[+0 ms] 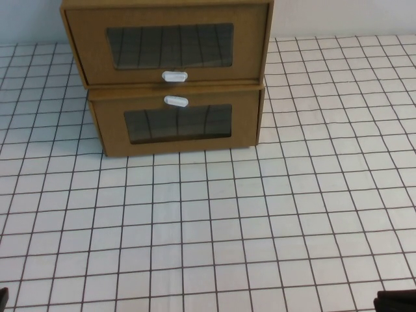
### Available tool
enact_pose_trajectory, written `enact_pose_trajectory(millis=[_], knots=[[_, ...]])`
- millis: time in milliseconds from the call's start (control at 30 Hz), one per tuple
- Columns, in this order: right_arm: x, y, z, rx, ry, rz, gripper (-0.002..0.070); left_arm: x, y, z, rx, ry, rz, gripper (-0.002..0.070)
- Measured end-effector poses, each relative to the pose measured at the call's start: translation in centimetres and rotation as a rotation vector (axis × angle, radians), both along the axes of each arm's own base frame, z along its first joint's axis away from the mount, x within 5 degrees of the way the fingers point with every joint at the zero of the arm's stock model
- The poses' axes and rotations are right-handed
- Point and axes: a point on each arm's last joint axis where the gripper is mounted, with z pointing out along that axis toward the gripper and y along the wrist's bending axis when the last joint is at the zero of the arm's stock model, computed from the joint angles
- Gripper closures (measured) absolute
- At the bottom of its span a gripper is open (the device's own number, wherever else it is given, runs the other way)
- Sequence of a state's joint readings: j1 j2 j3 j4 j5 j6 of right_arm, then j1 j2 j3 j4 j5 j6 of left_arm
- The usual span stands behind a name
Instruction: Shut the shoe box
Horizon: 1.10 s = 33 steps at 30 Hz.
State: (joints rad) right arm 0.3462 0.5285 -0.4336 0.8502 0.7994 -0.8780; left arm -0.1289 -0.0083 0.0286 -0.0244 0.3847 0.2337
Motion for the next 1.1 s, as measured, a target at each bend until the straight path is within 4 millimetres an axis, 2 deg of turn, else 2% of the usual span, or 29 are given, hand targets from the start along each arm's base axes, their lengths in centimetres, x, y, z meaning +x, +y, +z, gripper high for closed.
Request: enact_pose_trajectory(millis=[367,800,967,1100], knots=[[-0.4,0.0,-0.1,-0.008,0.012,0.028,0.0689,0.0,0.0,0.0,0.000,0.000,0.000,0.0679],[-4.8,-1.4,1.2,0.038,-0.209,0.067,0.0689,0.0,0.0,0.0,0.000,0.002,0.000,0.0679],[-5.3,-1.7,1.2,0.026,-0.253,0.063,0.0689,0.0,0.0,0.0,0.000,0.002,0.000,0.0679],[-4.7,-2.1,1.6,0.019,-0.328,-0.009,0.0689,0.0,0.0,0.0,0.000,0.002,0.000,0.0679]])
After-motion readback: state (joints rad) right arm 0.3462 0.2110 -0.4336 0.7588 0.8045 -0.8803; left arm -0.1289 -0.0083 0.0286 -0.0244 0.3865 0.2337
